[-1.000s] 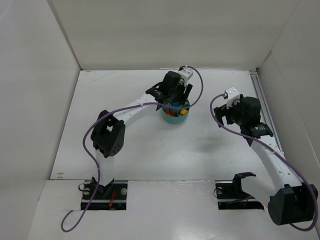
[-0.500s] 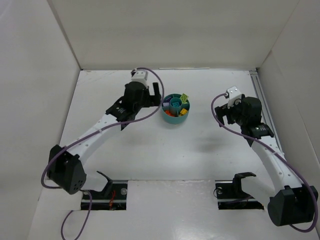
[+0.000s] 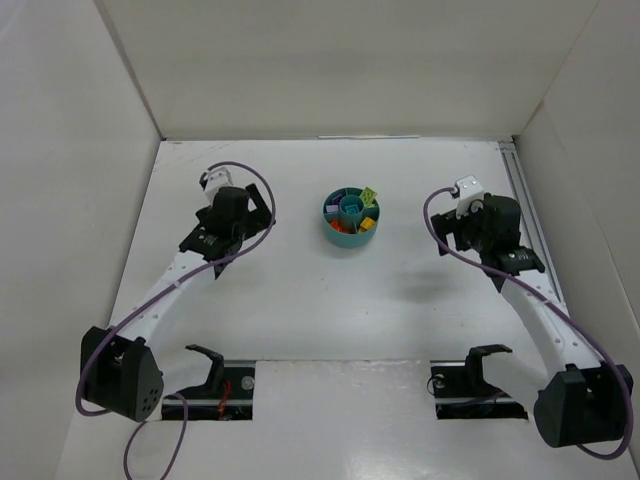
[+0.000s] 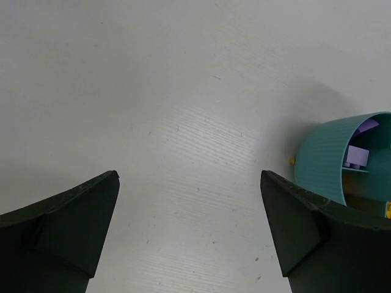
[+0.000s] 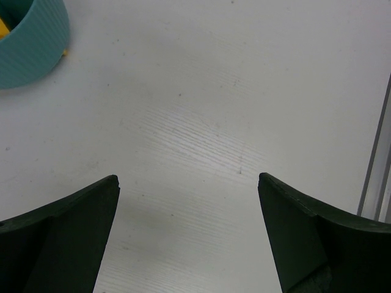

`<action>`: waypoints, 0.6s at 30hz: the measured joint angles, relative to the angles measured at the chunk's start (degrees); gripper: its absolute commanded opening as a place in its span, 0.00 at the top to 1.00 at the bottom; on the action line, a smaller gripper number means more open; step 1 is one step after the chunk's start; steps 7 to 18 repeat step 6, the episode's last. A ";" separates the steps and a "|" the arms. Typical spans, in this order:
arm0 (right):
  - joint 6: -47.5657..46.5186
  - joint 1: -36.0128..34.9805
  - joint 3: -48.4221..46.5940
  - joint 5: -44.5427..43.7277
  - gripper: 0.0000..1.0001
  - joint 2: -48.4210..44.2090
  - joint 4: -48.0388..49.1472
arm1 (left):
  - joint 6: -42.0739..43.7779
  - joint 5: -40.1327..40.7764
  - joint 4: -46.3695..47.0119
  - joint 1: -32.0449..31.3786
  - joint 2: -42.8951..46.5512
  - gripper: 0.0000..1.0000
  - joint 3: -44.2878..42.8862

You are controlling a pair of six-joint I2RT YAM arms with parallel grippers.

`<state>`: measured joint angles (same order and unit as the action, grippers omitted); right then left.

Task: Sort the legos into containers by color

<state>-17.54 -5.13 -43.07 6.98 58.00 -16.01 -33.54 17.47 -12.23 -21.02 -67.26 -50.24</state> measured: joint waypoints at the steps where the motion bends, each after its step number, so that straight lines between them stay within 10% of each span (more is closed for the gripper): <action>1: 0.20 0.11 0.13 -0.11 0.00 0.00 0.09 | -0.15 0.17 -0.04 0.02 0.28 0.00 0.00; 18: 0.63 0.26 1.57 -0.59 0.00 -0.26 0.11 | -0.59 0.92 -0.11 0.02 0.72 0.00 0.02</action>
